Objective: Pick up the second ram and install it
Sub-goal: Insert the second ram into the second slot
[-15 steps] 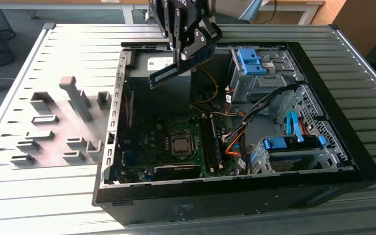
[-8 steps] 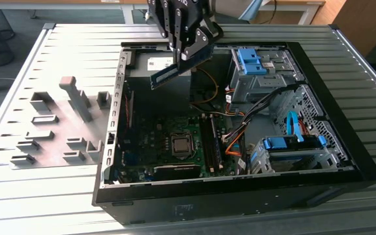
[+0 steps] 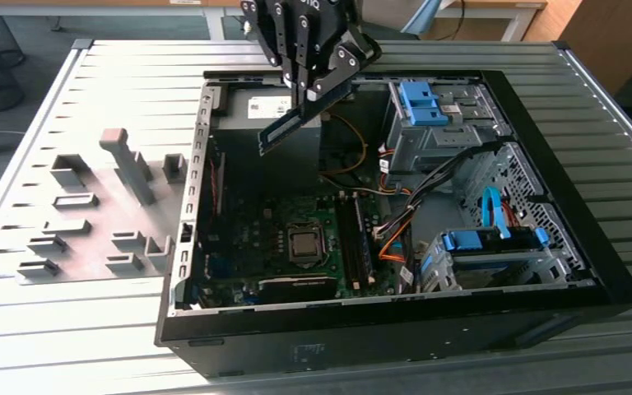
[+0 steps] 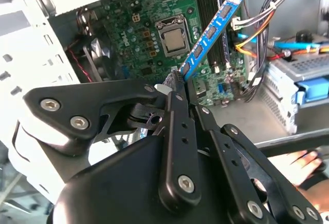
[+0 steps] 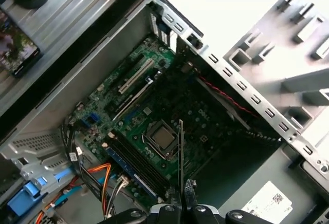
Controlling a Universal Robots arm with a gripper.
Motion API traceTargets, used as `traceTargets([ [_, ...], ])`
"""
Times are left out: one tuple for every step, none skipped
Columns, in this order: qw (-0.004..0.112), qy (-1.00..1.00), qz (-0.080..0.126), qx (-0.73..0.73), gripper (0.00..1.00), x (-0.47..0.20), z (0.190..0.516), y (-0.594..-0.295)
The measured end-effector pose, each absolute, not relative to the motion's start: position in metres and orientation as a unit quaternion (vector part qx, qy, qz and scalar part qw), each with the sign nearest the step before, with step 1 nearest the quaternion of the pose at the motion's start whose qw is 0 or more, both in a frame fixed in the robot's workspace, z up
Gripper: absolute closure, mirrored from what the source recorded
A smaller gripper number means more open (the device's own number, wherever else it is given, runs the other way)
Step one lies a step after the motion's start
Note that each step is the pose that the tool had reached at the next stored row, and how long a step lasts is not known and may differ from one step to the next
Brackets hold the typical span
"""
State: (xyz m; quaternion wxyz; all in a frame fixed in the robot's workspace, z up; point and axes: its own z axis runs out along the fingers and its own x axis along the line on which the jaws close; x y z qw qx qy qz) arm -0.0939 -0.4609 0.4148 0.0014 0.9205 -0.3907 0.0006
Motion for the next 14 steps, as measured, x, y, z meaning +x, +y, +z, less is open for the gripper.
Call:
traceTargets([
  [0.001,-0.383,0.001,0.924,0.86,-0.0939,0.4147,-0.4609],
  [0.001,-0.375,0.001,0.927,0.86,-0.0939,0.4147,-0.4609],
  [0.001,-0.368,0.001,0.93,0.86,-0.0939,0.4147,-0.4609],
  [0.001,-0.36,0.001,0.933,0.86,-0.0939,0.4147,-0.4609],
  [0.001,-0.353,0.001,0.936,0.86,-0.0939,0.4147,-0.4609],
  [0.001,-0.346,0.001,0.938,0.86,-0.0939,0.4147,-0.4609],
  [0.001,-0.339,0.001,0.941,0.86,-0.0939,0.4146,-0.4609],
  [0.001,-0.332,0.001,0.943,0.86,-0.0939,0.4146,-0.4609],
  [0.001,-0.326,0.001,0.945,0.86,-0.0939,0.4146,-0.4609],
  [0.001,-0.319,0.001,0.948,0.86,-0.0939,0.4146,-0.4609],
  [0.001,-0.313,0.001,0.95,0.86,-0.0939,0.4146,-0.4609],
  [0.001,-0.308,0.001,0.951,0.86,-0.0939,0.4146,-0.4609],
  [0.001,-0.302,0.001,0.953,0.86,-0.0939,0.4146,-0.4609],
  [0.001,-0.297,0.001,0.955,0.86,-0.0939,0.4146,-0.4609],
])
